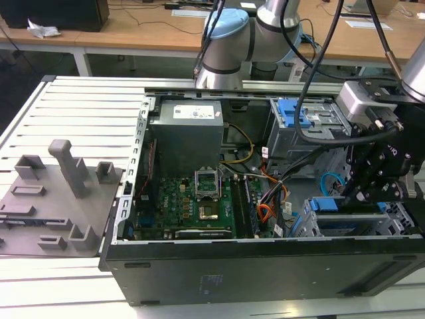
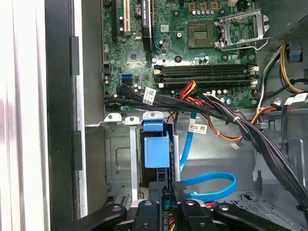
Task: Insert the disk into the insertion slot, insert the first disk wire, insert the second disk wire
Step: 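Insert the second disk wire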
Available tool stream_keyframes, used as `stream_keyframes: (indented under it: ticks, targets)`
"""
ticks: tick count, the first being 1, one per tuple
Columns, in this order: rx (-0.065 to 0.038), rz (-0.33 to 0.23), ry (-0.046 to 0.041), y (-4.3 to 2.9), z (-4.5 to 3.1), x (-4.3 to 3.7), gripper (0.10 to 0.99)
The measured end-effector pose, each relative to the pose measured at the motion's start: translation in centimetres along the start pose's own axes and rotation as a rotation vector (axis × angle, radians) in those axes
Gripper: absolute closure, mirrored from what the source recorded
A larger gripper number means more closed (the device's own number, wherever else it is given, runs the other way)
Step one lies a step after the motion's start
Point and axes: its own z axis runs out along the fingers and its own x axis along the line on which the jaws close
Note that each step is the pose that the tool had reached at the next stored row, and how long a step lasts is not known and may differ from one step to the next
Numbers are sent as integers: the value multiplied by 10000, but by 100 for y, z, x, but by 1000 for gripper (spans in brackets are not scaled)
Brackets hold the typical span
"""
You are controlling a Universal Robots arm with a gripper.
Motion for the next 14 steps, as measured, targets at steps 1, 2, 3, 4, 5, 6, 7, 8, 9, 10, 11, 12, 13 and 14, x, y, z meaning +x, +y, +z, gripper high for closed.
stream_keyframes:
  ticks: [1,2,3,4,5,6,7,8,9,10,11,12,13,14]
  targets:
    - [0,0,5,2,-36,1,851]
    - [0,0,10,4,-98,2,851]
    - [0,1,9,7,-153,3,851]
    - [-1,1,9,8,-184,2,851]
    - [-1,0,10,10,-209,1,863]
    - [1,-1,9,13,-263,2,929]
    - [4,1,8,19,-309,3,980]
    - [9,2,10,24,-340,4,980]
    - [17,1,7,33,-389,5,980]
    - [30,1,9,50,-427,7,980]
    - [47,2,6,67,-454,9,980]
    - [59,2,7,80,-469,9,980]
    - [71,2,6,92,-477,10,980]
    - [89,2,2,112,-484,11,980]
